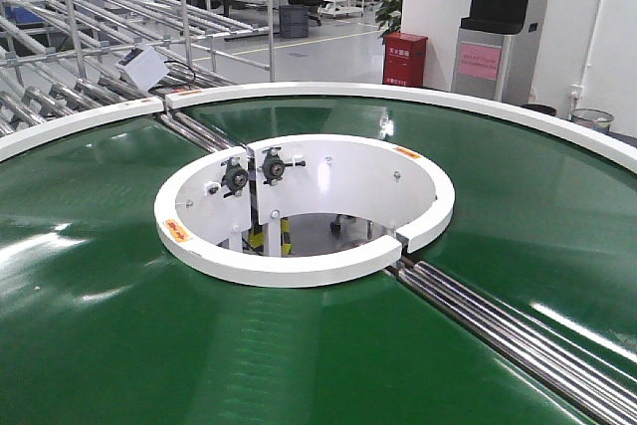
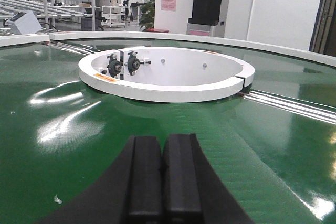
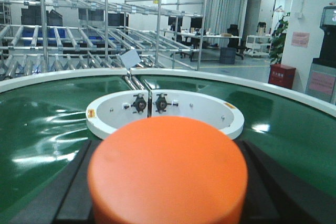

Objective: Grab orange capacitor from left shelf to right conveyor
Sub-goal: 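Position the base beside the conveyor belt, capacitor held in right gripper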

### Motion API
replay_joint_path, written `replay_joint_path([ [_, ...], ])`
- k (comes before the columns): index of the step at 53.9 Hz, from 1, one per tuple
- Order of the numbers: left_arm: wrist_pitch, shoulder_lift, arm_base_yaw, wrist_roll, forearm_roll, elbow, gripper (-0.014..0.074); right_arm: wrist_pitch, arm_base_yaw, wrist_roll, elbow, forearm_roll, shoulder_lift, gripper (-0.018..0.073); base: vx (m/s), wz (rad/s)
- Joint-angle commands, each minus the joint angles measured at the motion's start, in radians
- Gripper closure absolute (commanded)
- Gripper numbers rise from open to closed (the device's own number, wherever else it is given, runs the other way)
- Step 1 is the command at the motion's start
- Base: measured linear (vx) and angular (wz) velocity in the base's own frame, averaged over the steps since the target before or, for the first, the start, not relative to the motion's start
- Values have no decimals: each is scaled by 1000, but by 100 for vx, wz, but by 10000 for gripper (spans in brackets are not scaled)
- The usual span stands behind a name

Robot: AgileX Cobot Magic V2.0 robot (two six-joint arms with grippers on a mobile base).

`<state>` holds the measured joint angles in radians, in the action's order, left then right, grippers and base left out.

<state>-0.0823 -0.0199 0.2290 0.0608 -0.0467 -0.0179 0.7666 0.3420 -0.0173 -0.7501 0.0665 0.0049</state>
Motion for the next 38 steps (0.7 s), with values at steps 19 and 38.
replay_joint_path([
  [19,82,-5,7,6,-5,30,603,-277,-1,0,-23,109,169,567,0,0],
  [38,82,-5,7,6,-5,30,603,-719,-1,25,-23,38,775,567,0,0],
])
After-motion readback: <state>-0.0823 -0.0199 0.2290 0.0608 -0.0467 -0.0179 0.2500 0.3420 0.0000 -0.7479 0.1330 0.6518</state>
